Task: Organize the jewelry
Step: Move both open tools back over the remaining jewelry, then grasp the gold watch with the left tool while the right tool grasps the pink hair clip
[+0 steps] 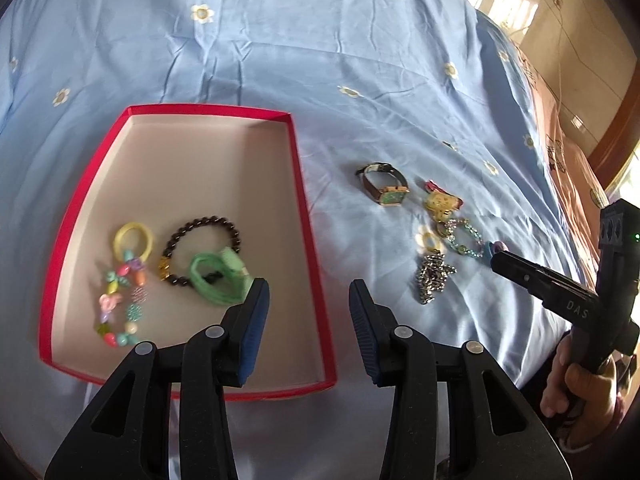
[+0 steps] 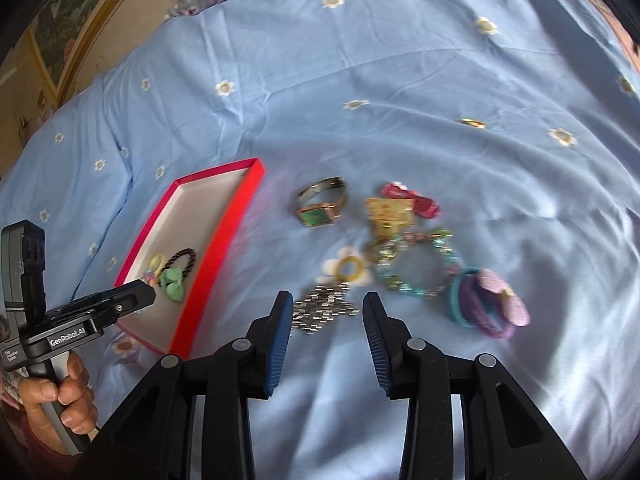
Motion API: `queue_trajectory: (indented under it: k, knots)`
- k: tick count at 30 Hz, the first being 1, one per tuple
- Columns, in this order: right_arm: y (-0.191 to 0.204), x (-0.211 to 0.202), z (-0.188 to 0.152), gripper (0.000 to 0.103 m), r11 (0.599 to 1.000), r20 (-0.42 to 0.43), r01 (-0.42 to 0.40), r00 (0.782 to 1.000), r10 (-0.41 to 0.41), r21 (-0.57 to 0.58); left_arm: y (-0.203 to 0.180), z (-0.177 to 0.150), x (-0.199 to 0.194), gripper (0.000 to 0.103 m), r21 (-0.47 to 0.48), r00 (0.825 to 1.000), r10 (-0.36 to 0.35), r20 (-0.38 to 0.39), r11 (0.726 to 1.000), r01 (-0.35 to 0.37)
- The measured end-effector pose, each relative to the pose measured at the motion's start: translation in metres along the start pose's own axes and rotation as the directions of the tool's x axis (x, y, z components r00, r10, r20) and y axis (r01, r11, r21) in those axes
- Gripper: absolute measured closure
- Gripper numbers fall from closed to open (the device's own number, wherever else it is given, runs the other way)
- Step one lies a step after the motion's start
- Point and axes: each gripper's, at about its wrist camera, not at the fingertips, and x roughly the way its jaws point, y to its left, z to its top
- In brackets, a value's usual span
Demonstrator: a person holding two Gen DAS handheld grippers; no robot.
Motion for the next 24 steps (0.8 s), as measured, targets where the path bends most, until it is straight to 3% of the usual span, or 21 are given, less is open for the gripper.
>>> queue_trajectory:
  k: [12, 24]
  knots:
    - [-0.033, -0.010, 0.007, 0.065, 0.998, 0.025, 0.040, 0.999, -0.041, 0.047, -0.035, 0.015, 0.017, 0.062, 0.087, 0.999, -0.030, -0.026, 0.996, 0.032]
    - [-0.047, 0.010, 0.031, 0.065, 0.998, 0.008, 0.054, 0.998, -0.054, 0.032, -0.070, 0.050, 0.056, 0.062, 0.214, 0.996, -0.054, -0.068, 0.974, 0.068]
